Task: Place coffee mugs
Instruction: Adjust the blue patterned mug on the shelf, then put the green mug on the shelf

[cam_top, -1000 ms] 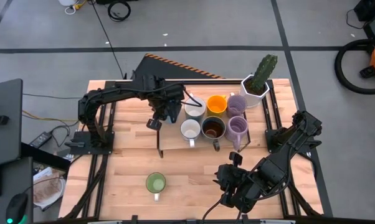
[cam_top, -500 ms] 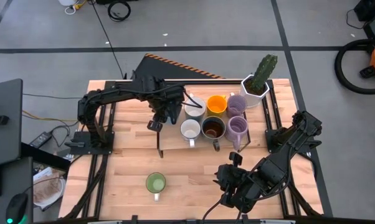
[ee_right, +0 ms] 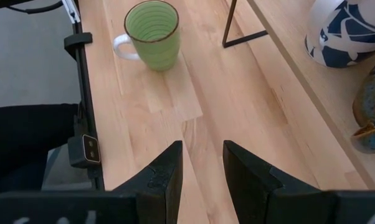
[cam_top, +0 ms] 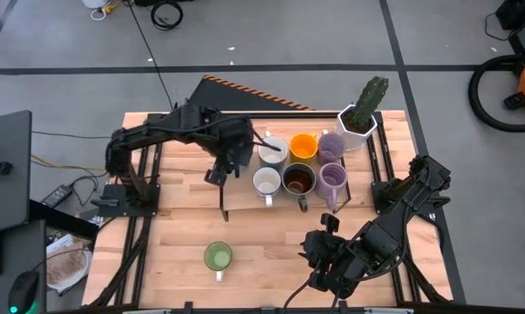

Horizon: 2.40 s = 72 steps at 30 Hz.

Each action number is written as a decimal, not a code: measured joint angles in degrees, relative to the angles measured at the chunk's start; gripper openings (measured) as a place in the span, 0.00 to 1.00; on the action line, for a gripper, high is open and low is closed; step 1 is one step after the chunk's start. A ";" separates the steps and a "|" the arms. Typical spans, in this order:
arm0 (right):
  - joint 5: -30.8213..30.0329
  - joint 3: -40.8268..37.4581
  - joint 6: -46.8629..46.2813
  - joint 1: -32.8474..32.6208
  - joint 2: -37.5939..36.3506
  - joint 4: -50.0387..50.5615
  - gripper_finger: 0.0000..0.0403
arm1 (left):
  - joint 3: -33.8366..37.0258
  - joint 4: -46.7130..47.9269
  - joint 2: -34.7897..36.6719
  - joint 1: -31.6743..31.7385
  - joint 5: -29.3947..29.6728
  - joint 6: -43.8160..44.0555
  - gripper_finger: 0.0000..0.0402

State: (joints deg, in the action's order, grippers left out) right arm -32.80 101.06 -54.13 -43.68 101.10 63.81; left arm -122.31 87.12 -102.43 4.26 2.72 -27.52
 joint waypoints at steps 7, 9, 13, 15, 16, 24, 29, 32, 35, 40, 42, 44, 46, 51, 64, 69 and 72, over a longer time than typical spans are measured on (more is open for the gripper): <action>0.03 0.00 -0.31 -0.11 0.00 -0.04 0.30 | 1.22 -0.18 0.04 -6.87 -7.03 8.86 0.40; 0.03 0.00 -0.31 -0.22 0.00 -0.28 0.30 | 4.01 -0.31 -0.04 -8.51 -6.54 11.44 0.40; 0.05 0.00 -0.33 -0.22 0.00 -0.39 0.30 | 10.45 -3.12 -0.09 -11.43 -3.03 15.20 0.40; 0.03 0.00 -0.33 -0.22 0.00 -0.40 0.30 | 13.69 -6.44 -0.15 -12.61 -0.20 17.32 0.40; 0.03 0.00 -0.33 -0.22 0.00 -0.49 0.30 | 15.04 -8.22 -0.15 -13.13 1.37 18.50 0.40; 0.03 0.00 -0.08 -0.43 0.00 -1.66 0.30 | 19.61 -19.29 -0.15 -14.46 7.20 25.65 0.40; -0.57 0.00 0.17 -1.22 0.00 -1.62 0.30 | 19.61 -21.87 -0.15 -14.50 8.48 27.35 0.40; -0.68 0.00 0.13 -1.72 0.00 -1.61 0.30 | 19.61 -22.81 -0.15 -14.50 8.78 27.05 0.40; -1.77 0.00 0.13 -2.23 0.00 -1.60 0.30 | 19.61 -23.94 -0.15 -14.50 8.84 26.90 0.40; -2.47 0.00 0.13 -2.40 0.00 -1.60 0.30 | 19.61 -24.16 -0.15 -14.48 8.86 26.85 0.40; -2.53 0.00 0.13 -2.40 0.00 -1.59 0.30 | 19.61 -23.30 -0.15 -14.46 8.84 26.85 0.40; -2.58 0.00 0.13 -2.40 0.00 -1.57 0.30 | 19.61 -21.24 -0.15 -14.81 8.80 26.91 0.40; -2.82 0.00 0.15 -2.40 0.00 -1.57 0.30 | 19.61 -18.46 0.03 -15.55 8.73 26.93 0.40; -3.20 0.00 0.21 -2.49 0.00 -1.48 0.30 | 19.59 -15.71 0.90 -19.22 2.44 25.51 0.40; -7.12 -0.01 2.42 -3.65 0.00 -1.64 0.30 | 20.78 -19.61 1.66 -37.56 -4.38 36.96 0.40; -7.68 -0.02 3.24 -3.63 0.00 -1.64 0.30 | 24.68 -25.41 1.63 -43.23 2.05 45.02 0.40; -8.11 0.00 3.37 -3.65 0.00 -1.64 0.30 | 27.79 -26.61 1.57 -45.45 7.60 49.29 0.40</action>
State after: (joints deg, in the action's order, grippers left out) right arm -40.91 101.06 -50.76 -47.33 101.10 62.17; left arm -94.52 60.51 -100.86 -41.19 10.31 21.77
